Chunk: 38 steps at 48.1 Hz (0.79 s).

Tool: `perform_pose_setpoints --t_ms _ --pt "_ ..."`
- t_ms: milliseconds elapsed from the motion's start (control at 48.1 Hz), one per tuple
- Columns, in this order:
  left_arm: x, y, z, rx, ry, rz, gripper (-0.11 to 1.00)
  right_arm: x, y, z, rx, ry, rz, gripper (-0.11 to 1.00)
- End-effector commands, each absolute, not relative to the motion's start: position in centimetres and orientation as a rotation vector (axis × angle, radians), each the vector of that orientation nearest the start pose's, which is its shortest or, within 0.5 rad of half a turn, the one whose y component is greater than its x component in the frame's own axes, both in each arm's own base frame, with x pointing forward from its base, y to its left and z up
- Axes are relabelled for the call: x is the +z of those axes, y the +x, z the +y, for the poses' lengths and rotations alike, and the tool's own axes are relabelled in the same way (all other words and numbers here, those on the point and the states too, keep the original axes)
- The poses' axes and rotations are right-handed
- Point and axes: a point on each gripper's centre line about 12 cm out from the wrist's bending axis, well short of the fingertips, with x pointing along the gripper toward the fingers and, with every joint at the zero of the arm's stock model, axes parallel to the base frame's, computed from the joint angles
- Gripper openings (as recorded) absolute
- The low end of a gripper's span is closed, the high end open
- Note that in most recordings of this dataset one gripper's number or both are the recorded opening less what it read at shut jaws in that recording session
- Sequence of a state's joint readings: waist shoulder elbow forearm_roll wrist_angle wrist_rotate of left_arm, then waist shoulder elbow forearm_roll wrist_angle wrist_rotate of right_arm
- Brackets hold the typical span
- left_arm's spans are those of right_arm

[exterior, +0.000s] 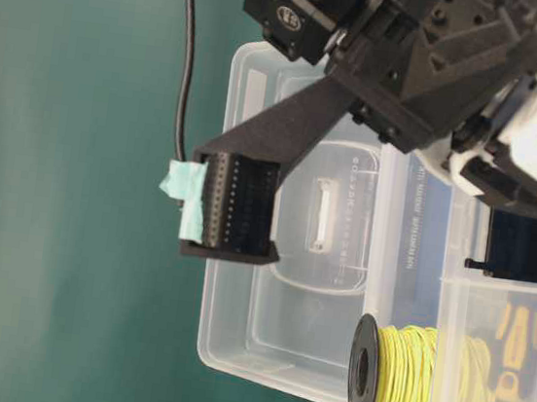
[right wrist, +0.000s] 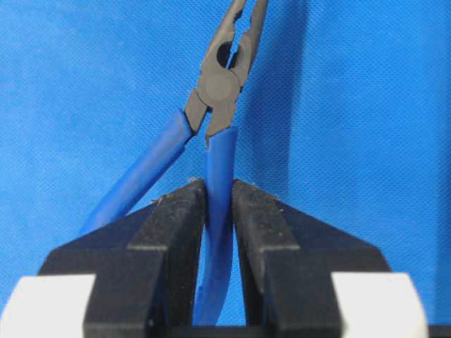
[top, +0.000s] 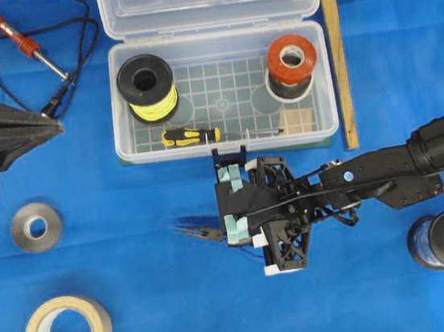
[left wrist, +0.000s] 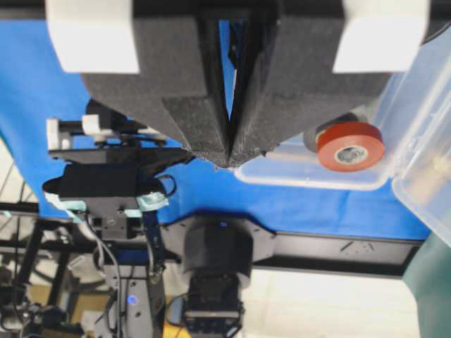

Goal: Pick the nipper from the toolbox among several items.
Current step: 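Lift the pliers out of the toolbox and move them toward the front, then open the right gripper to release the pliers onto the table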

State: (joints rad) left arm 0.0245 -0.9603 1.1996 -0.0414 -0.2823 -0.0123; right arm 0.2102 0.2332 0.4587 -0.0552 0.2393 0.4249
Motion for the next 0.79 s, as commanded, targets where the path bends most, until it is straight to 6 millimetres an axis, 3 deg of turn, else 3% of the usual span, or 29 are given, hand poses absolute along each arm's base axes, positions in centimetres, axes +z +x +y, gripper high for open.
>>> perform_pose_setpoints --t_ms 0,146,312,416,624,770 --pt "28.4 19.9 0.7 0.039 -0.056 -0.045 0.0 13.0 42.6 9.1 0.019 0.249 0.91 0.14" --pt "28.3 19.9 0.7 0.039 -0.058 -0.044 0.0 12.9 42.7 9.1 0.017 0.25 0.913 0.16" --pt "28.3 19.9 0.7 0.039 -0.068 -0.043 0.0 13.8 42.1 8.6 0.0 0.245 0.94 0.64" --pt "28.3 19.9 0.7 0.038 -0.081 -0.038 0.0 16.4 41.4 7.9 -0.01 0.24 0.933 0.84" --pt "28.3 19.8 0.7 0.038 -0.083 -0.034 0.0 23.7 38.2 6.2 -0.013 0.152 0.832 0.83" --pt "28.3 19.8 0.7 0.038 -0.083 -0.034 0.0 26.9 34.8 4.7 -0.03 0.103 0.763 0.82"
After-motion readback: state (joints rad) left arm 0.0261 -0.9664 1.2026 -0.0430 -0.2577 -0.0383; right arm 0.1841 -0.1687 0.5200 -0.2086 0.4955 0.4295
